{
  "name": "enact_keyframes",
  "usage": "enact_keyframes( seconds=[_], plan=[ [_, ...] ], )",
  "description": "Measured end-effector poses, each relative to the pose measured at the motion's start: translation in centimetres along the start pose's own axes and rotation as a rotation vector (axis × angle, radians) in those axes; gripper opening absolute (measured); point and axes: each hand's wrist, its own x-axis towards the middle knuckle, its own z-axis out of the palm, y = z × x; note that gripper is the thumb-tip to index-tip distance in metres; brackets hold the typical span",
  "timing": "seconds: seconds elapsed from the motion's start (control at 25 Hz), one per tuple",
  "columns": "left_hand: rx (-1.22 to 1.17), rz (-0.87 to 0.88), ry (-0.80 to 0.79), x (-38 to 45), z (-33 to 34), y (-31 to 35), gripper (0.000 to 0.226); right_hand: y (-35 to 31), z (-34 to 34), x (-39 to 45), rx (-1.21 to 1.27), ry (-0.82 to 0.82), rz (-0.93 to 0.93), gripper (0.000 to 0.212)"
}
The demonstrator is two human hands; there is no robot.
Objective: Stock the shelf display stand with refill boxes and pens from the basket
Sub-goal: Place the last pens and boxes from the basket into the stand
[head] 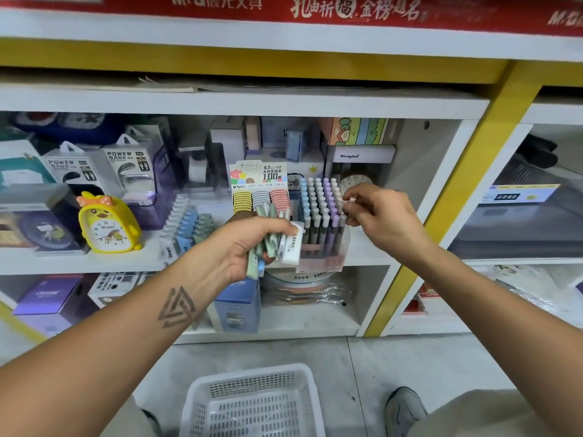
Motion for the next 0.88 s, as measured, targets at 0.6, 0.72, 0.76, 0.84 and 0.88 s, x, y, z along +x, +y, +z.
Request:
enact_keyframes(
  seconds=[0.6, 0.72, 0.76, 0.84, 0.88],
  plan=[
    [-0.044, 0.039, -0.016, -0.1, -0.1, 0.2, 0.012, -0.1, 0.3, 0.2, -0.248, -0.046, -0.127, 0.016],
    [-0.05, 0.079, -0.004, -0.5, -0.6, 0.5, 0.021, -2.2, 0.1, 0.5, -0.271, 0.073, -0.193, 0.021],
    [-0.047, 0.094, 0.003, -0.6, -0.8, 0.6, 0.028, -3.6, 0.3, 0.7, -0.15, 0.081, -0.184, 0.02],
    [-0.053, 0.125, 0.0, -1.2, -1.4, 1.1, 0.039, -6.8, 1.4, 1.0, 0.213, -0.081, -0.031, 0.023],
    [-0.049, 0.132, -0.02, -1.5, -1.8, 1.3, 0.042, -8.2, 2.2, 1.1, 0.37, -0.189, 0.062, 0.026]
  ],
)
